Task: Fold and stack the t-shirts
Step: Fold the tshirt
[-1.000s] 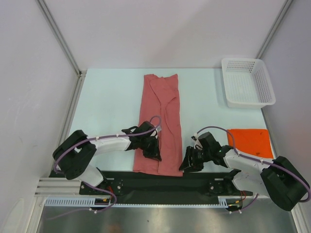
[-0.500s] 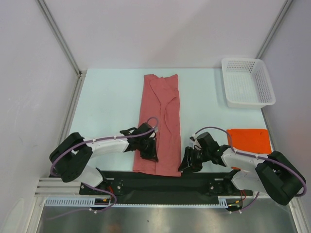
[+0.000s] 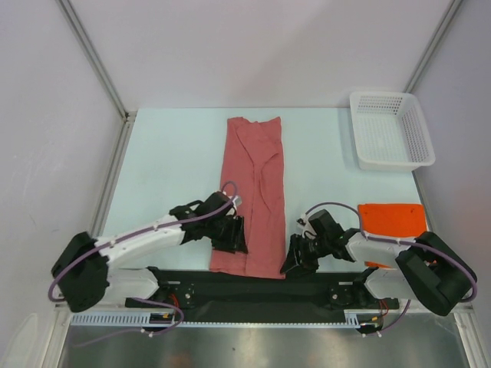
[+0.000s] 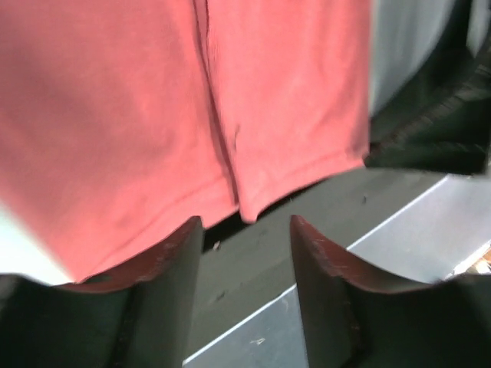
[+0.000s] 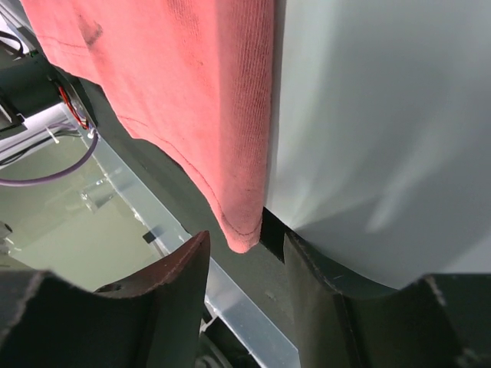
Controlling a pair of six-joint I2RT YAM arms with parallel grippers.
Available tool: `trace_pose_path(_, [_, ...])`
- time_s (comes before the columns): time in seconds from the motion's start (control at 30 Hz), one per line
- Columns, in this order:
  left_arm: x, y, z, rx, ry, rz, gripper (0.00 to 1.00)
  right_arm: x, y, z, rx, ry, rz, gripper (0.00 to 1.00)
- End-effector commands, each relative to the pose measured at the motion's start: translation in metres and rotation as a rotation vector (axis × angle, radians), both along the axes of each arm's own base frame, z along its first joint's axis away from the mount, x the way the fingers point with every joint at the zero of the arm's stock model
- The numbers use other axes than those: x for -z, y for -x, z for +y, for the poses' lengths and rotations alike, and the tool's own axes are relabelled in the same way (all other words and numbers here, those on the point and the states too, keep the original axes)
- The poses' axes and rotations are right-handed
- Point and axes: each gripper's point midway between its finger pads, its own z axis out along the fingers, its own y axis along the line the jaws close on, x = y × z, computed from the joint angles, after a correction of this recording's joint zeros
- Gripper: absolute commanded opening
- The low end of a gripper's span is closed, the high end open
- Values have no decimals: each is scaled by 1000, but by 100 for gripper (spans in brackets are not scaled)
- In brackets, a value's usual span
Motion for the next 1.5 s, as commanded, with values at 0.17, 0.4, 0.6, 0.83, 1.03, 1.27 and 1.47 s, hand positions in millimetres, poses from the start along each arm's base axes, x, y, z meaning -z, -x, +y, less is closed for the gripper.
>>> trace_pose_path(0.17, [4,1,83,-153,-119,-1,65,4,-10,7,-8,-21,-47,46])
trace_pose_path(0.4, [31,6,102,-368,-122,139,74,7,-13,10,-2,-26,-49,46])
trace_pose_path(0.6, [29,0,104,-439,-70,104,70,9,-15,12,13,-29,-38,46])
trace_pose_path(0.83, [32,7,97,-420,-23,139,70,14,-14,10,22,-19,-30,4])
trace_pose_path(1.03, [39,20,87,-364,19,205,68,9,-9,0,34,21,-50,0])
trace_pose_path(1.27, [46,27,82,-354,44,244,61,6,-2,-12,52,22,-39,0])
trace_pose_path(1.47, [53,37,86,-365,11,287,55,2,-5,-9,59,-4,-52,0])
